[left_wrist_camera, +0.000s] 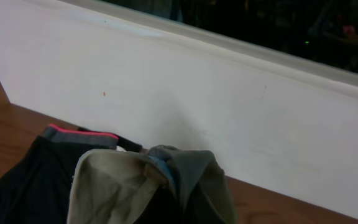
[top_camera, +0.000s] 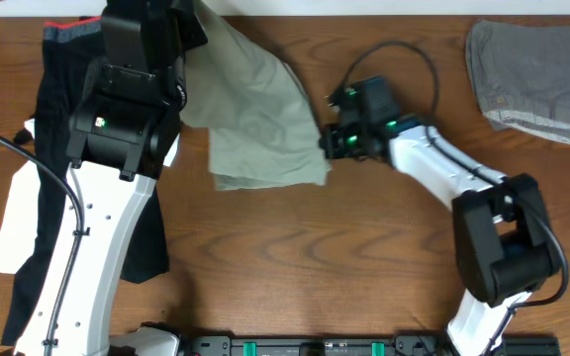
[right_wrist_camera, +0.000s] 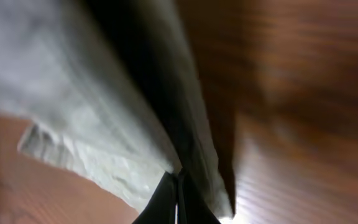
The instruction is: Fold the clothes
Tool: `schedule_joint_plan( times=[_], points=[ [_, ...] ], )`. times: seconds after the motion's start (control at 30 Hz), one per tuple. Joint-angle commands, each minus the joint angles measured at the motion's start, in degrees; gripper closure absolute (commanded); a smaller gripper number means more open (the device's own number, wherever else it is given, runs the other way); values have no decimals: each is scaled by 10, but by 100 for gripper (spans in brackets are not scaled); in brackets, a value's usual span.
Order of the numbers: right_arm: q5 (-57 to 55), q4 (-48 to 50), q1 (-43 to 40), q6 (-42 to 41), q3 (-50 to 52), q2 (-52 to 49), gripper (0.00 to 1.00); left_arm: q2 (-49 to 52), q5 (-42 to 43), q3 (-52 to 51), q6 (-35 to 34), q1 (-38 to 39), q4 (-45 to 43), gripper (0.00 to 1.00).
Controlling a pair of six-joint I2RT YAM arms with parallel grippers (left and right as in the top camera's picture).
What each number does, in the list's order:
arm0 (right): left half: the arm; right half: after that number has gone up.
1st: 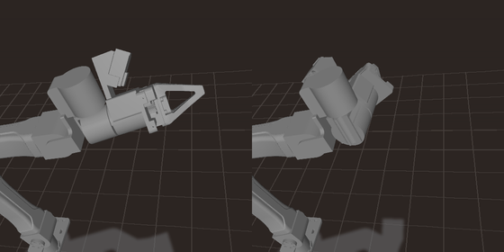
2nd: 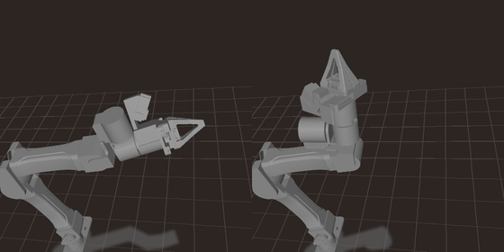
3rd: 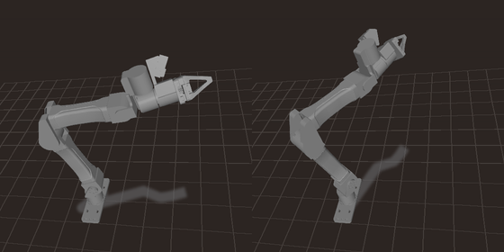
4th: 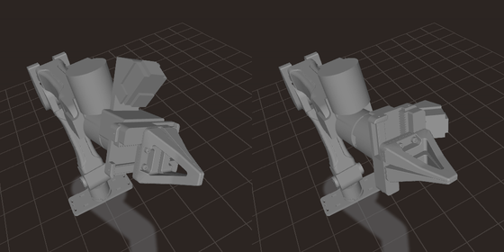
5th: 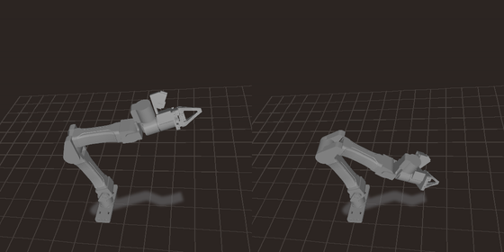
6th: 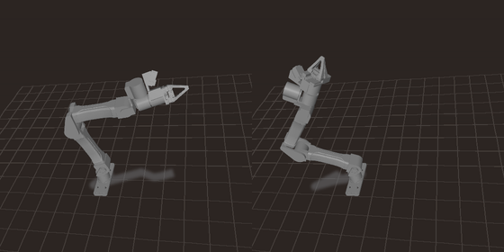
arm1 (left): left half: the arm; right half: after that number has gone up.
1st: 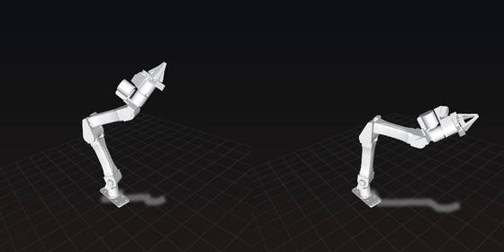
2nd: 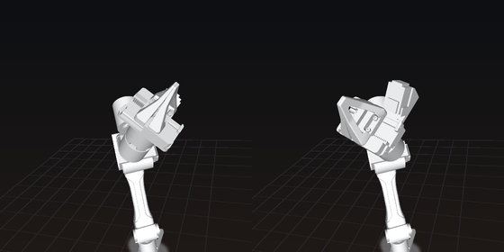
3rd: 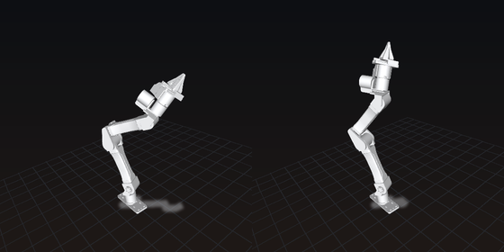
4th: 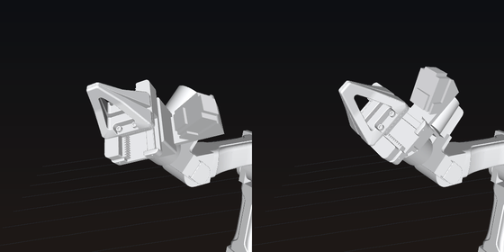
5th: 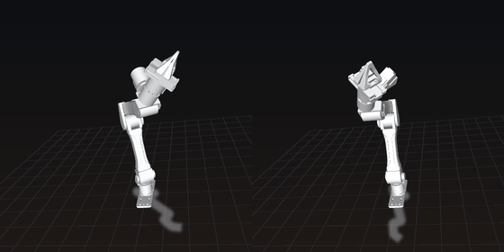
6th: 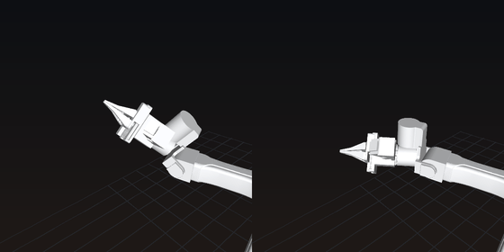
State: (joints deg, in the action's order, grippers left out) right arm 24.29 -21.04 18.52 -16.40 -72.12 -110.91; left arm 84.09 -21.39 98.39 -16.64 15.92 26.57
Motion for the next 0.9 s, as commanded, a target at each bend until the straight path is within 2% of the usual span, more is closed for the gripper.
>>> schedule_joint_plan(
  times=[0.0, 0.2, 0.37, 0.53, 0.67, 0.77, 0.8, 0.87],
  points=[
    [26, -17, -42, 35, -38, -4, 99, -17, -12, 24, 6, 0, -2, 94],
    [12, -93, -71, 100, -95, -4, 99, -17, -12, 22, 5, 0, 9, 94],
    [-18, -111, -102, 132, -152, -4, 99, -14, -12, 22, 5, 0, 24, 94],
    [-18, -129, -139, 144, -232, -4, 99, -11, -11, 21, 5, 0, 52, 94],
    [-18, -189, -151, 153, -292, -4, 98, -7, 11, 21, 5, 0, 75, 94],
    [-16, -251, -149, 160, -314, -4, 58, -2, 32, 21, 5, 0, 92, 94],
    [-15, -266, -147, 163, -315, -4, 51, 0, 41, 21, 5, 0, 98, 94],
    [-15, -301, -139, 170, -314, -4, 46, 5, 57, 21, 5, 0, 109, 94]
  ],
)
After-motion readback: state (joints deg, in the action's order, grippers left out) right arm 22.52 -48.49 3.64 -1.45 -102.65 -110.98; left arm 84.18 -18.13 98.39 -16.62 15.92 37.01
